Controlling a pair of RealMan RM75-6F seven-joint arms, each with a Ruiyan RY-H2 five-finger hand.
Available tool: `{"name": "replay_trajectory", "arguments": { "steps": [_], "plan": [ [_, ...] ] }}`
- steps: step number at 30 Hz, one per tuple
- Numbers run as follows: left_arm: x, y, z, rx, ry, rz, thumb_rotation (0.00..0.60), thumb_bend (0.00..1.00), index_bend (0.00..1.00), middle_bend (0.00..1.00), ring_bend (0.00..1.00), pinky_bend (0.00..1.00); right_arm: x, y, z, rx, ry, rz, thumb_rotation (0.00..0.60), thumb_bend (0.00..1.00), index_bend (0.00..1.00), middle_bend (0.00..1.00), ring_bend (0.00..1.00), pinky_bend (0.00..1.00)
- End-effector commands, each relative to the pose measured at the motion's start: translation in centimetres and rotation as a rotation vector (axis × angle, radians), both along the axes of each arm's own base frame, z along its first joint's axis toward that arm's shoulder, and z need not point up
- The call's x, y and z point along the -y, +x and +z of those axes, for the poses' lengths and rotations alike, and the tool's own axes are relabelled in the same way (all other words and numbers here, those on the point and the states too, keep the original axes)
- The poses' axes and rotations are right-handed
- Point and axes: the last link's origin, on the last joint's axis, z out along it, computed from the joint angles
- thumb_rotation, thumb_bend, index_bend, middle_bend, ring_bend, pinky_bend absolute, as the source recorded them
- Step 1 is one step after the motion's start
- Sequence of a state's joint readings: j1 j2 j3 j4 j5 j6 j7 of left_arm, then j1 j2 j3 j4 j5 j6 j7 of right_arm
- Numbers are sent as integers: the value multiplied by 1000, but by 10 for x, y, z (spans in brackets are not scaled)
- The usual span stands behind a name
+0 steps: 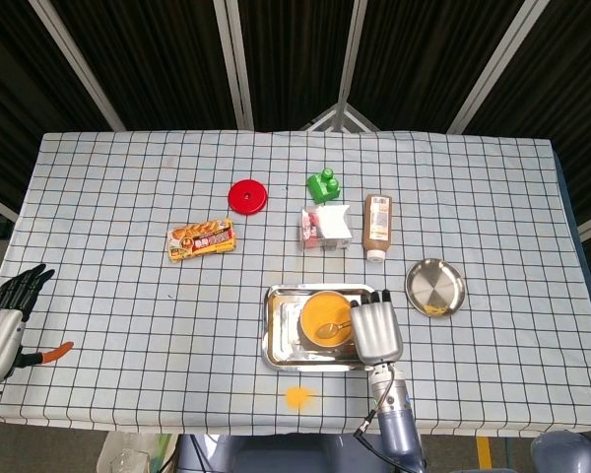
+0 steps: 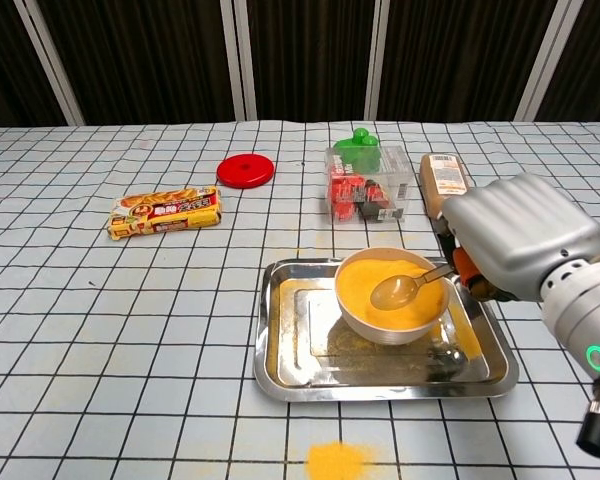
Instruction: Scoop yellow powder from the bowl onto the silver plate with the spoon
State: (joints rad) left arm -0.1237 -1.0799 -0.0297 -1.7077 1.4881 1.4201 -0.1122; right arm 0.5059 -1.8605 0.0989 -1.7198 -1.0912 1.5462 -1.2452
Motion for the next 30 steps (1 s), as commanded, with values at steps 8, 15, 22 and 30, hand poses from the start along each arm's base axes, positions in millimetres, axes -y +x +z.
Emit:
{"name": "replay_trajectory", "arguments": {
  "steps": [8,15,22,30],
  "plan": [
    [0,0,0,0,1,0,600,0,0,0,0,0,1,6,1,36,-18,107,600,678,782,590,504,476],
    [0,0,0,0,1,-1,600,0,0,0,0,0,5,1,1,-18,-52,262,600,678,785,595,504,499],
    [0,0,0,-3,1,-1,600,0,0,0,0,0,12,-17,0,-120,-109,454,600,678,785,594,504,504],
    [0,0,-1,-8,3,0,600,0,0,0,0,0,19,-39,-3,-161,-117,477,600,678,785,595,504,504]
  ]
}}
